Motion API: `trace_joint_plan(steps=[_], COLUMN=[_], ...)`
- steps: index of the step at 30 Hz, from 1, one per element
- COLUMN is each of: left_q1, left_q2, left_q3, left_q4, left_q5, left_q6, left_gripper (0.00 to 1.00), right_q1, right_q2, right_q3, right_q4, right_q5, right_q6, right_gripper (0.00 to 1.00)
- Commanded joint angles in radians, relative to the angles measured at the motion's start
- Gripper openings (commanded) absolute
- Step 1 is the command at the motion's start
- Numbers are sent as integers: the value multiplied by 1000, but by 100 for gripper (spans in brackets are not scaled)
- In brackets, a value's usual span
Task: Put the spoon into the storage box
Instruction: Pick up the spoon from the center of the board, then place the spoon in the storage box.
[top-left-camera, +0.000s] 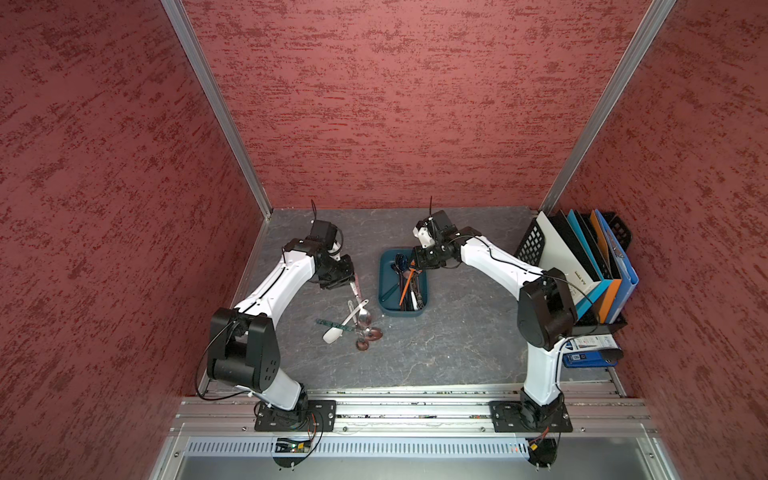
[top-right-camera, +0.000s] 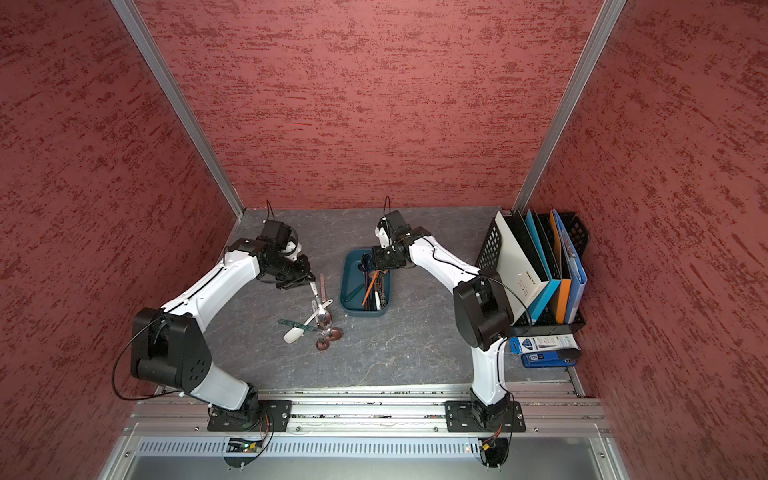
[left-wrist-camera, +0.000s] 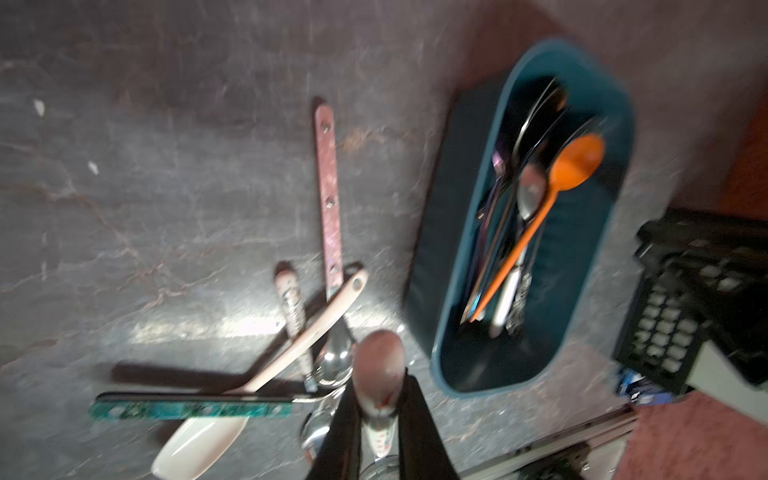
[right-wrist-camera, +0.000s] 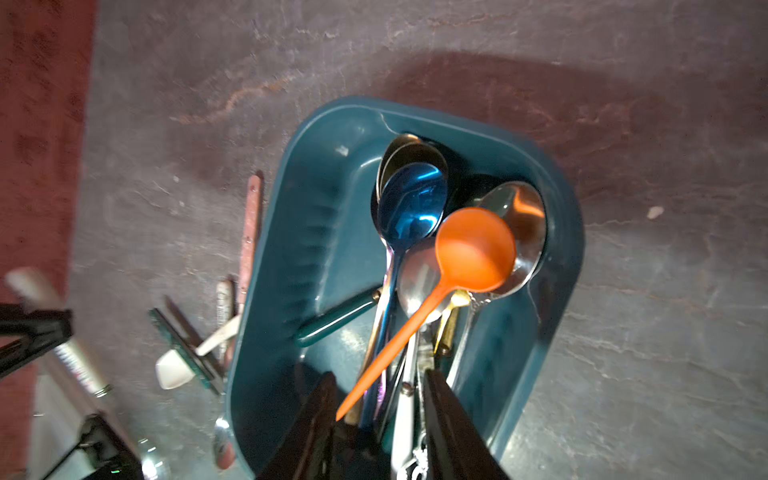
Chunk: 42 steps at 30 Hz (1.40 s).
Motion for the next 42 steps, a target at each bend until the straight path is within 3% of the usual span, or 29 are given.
trace_joint_plan(steps=[1, 11, 17, 22, 27, 30, 35, 42], left_q1=[-3, -109, -179, -230, -244, -248, -256, -263], left_q2=[38, 152, 206, 236, 291, 314, 324, 348], left_q3=[31, -44, -94, -144, -184, -200, -229, -217], left_q4=[294, 898, 1187, 1401, 1594, 1669, 1726, 1801], left_q5=[8, -270, -371, -455, -449, -418, -415, -358], left_q6=[-236, -484, -546, -599, -668, -688, -681, -662], left_gripper=[2, 0, 0, 0, 0, 0, 0, 0], right_q1=[-55, -71, -49, -29, -15, -9, -8, 8], right_q2=[-87, -109, -90, -92, -53, -41, -56, 38], right_q3=[-41, -24, -36, -104, -67, -105, -72, -5], right_q4=[186, 199, 209, 360, 406, 529, 571, 552], right_q5=[-137, -110, -64, 18, 72, 115, 203, 157], right_q6=[235, 819, 1026, 1215, 1292, 1362, 1332, 1402], right_gripper=[38, 38, 39, 39, 41, 41, 44, 45])
